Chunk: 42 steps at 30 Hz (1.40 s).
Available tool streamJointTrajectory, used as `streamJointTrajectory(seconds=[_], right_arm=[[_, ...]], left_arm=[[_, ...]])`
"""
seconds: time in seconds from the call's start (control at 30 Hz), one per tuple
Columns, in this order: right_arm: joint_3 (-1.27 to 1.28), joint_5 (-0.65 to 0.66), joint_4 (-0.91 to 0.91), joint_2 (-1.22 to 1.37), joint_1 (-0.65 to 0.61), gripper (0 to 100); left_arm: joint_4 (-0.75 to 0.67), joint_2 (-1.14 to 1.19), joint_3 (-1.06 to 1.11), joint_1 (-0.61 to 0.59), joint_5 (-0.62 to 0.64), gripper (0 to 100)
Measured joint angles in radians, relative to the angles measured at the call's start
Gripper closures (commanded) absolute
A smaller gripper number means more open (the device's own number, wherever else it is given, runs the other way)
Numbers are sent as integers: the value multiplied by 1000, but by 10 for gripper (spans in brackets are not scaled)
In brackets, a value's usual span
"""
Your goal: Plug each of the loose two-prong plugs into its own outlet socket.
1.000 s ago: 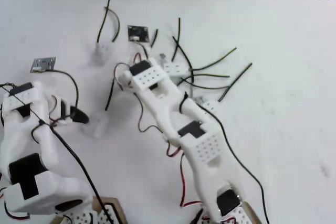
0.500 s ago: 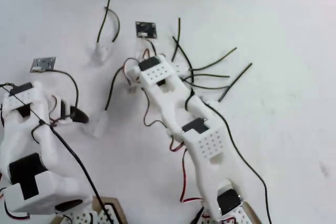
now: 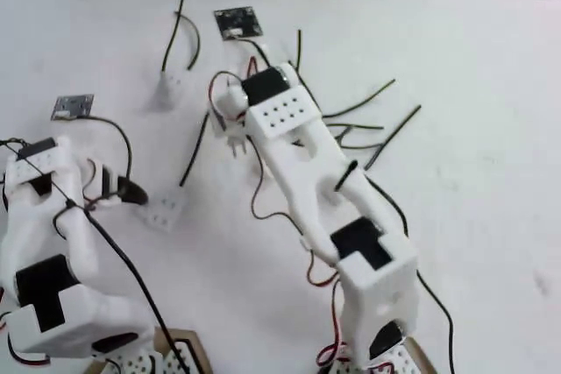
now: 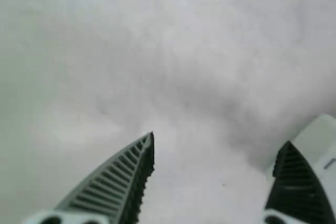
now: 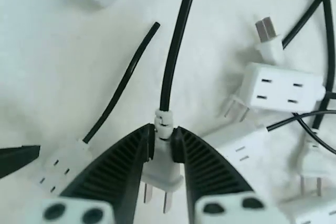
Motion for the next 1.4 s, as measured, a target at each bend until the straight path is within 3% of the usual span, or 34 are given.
streamJointTrajectory(seconds=[0.17, 0.4, 0.7, 0.83, 1.0, 1.4], right_arm=[[213, 54, 12, -192, 0, 981], [680, 94, -120, -539, 68, 981], [1100, 163, -307, -655, 95, 981], [1194, 163, -371, -655, 95, 962], [1214, 176, -368, -657, 95, 825], [1189, 213, -236, -657, 158, 829]], left_arm=[[-3, 0, 0, 0, 0, 646], [-5, 0, 0, 0, 0, 646], [-5, 0, 0, 0, 0, 646], [-5, 0, 0, 0, 0, 646], [-5, 0, 0, 0, 0, 646], [-5, 0, 0, 0, 0, 646]])
